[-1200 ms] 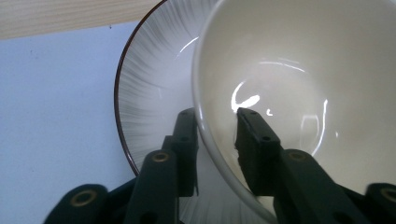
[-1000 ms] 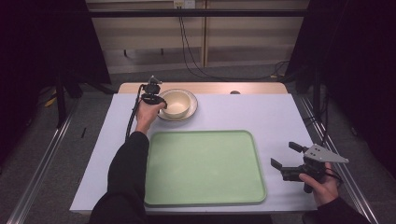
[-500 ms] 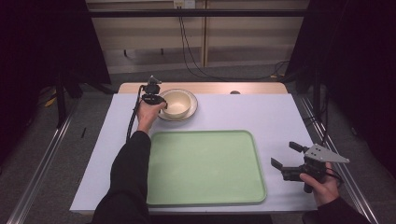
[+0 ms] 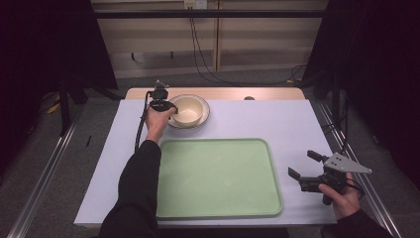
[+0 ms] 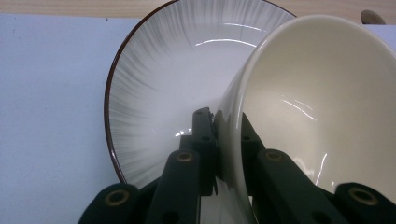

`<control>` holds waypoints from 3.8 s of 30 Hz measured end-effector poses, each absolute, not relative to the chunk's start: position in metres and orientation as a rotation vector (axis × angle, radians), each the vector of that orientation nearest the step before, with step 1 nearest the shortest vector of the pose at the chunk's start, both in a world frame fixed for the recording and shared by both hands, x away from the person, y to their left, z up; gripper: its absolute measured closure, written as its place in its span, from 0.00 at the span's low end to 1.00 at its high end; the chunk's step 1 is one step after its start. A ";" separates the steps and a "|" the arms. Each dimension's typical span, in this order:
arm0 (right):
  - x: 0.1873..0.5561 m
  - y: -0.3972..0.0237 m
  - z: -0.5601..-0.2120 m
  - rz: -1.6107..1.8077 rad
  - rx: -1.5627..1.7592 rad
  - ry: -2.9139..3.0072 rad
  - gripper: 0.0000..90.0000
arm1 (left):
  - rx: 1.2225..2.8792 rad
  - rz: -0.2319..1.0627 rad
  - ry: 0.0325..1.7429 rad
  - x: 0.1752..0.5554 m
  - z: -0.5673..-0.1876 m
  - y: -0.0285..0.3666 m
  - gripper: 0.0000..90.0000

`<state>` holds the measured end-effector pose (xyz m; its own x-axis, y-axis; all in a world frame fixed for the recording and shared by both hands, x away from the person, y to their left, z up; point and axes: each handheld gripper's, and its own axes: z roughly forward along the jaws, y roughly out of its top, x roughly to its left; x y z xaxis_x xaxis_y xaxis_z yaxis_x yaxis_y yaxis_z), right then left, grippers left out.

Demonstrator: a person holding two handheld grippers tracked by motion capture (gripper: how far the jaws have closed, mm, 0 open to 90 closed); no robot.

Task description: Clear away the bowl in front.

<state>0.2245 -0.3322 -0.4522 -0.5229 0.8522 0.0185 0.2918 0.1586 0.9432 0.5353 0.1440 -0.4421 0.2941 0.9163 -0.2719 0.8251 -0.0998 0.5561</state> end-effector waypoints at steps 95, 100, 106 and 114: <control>0.222 -0.333 -0.454 1.430 0.964 1.886 0.01 | 2.123 -0.105 1.078 0.462 -0.406 0.043 0.93; 0.222 -0.333 -0.454 1.424 0.963 1.898 0.01 | 2.122 -0.119 1.059 0.460 -0.407 0.037 0.92; 0.223 -0.333 -0.454 1.403 0.959 1.912 0.01 | 2.143 -0.124 1.046 0.456 -0.410 0.028 0.93; 0.223 -0.334 -0.454 1.394 0.953 1.918 0.01 | 2.162 -0.141 1.026 0.451 -0.415 0.017 0.92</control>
